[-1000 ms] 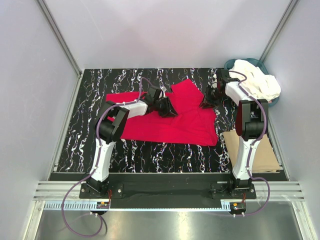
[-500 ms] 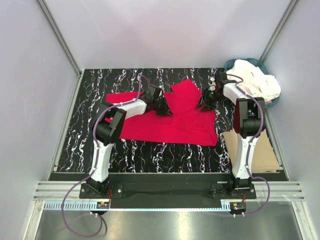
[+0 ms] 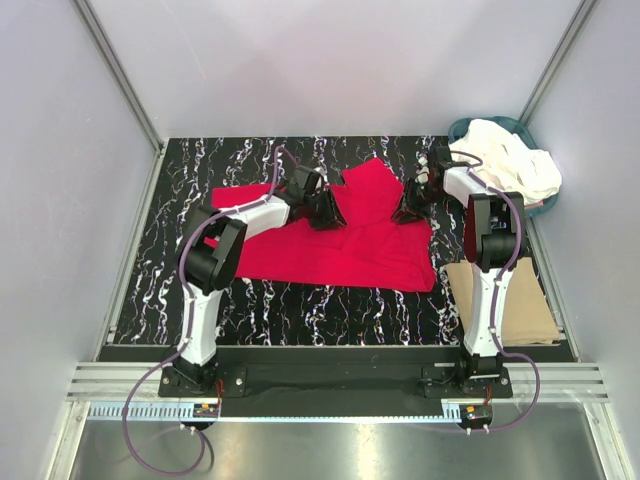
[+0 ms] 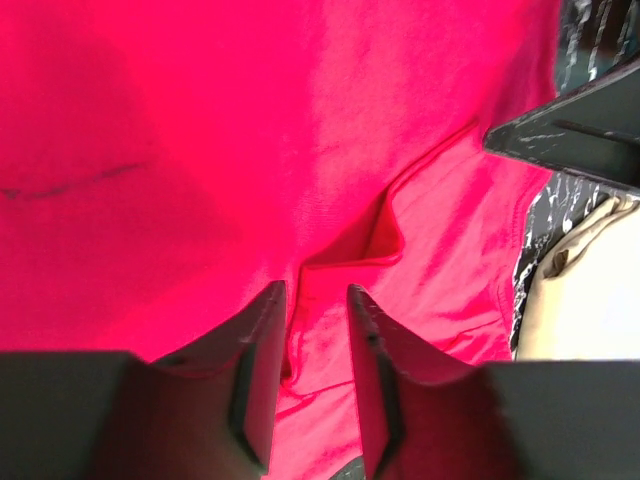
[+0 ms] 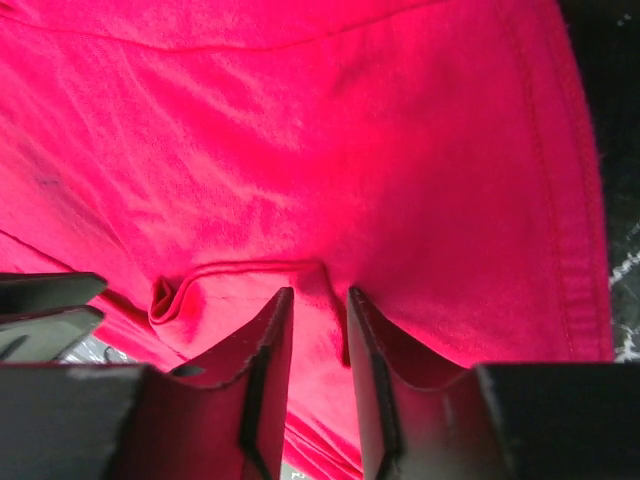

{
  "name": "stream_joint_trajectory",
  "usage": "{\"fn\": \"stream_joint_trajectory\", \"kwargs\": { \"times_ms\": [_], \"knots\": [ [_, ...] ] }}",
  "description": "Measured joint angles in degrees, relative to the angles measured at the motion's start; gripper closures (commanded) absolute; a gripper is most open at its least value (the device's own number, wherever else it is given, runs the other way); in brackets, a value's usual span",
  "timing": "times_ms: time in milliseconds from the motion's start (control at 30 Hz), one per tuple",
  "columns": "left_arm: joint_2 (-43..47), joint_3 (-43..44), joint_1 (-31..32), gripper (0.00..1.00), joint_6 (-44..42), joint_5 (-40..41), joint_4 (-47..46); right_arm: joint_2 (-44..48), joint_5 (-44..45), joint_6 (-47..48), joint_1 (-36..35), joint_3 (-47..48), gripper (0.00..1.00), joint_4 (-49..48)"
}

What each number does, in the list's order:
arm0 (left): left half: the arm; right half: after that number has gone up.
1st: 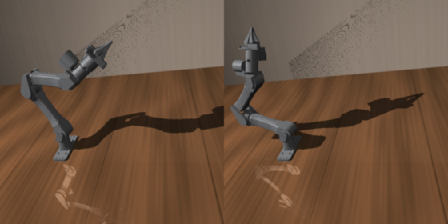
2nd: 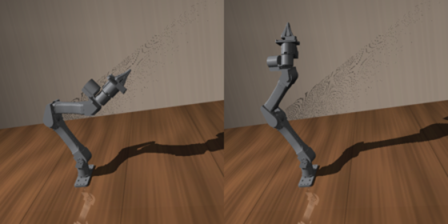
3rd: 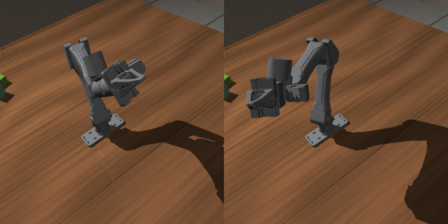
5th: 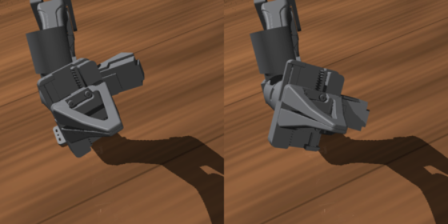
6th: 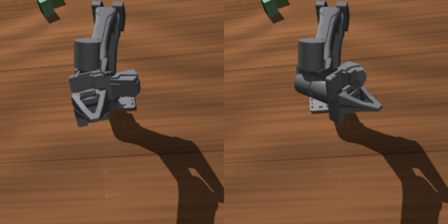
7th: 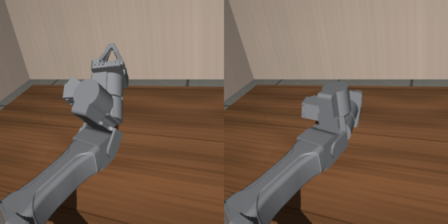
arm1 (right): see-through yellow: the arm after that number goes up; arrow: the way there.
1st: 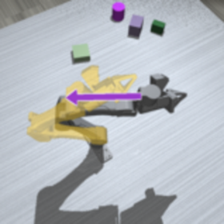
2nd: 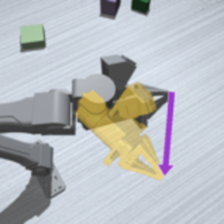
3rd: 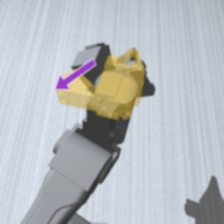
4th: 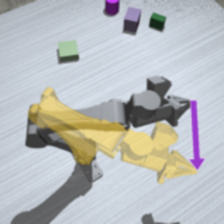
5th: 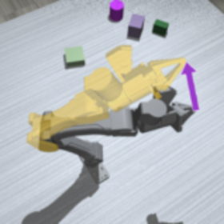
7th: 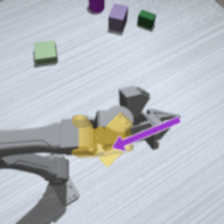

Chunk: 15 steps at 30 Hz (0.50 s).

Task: Fold and stack the t-shirts
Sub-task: Fold the tshirt

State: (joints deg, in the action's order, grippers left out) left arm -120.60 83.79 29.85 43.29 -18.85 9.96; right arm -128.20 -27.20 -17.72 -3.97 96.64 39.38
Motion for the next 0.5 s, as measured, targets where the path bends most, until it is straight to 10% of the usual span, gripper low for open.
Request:
{"fn": "stream_joint_trajectory", "kwargs": {
  "times_ms": [500],
  "knots": [
    [-6.0, 3.6, 2.1, 0.63, 0.3, -5.8, -0.9, -0.5, -0.5, 0.0, 0.0, 0.1, 0.80, -0.6]
  ]
}}
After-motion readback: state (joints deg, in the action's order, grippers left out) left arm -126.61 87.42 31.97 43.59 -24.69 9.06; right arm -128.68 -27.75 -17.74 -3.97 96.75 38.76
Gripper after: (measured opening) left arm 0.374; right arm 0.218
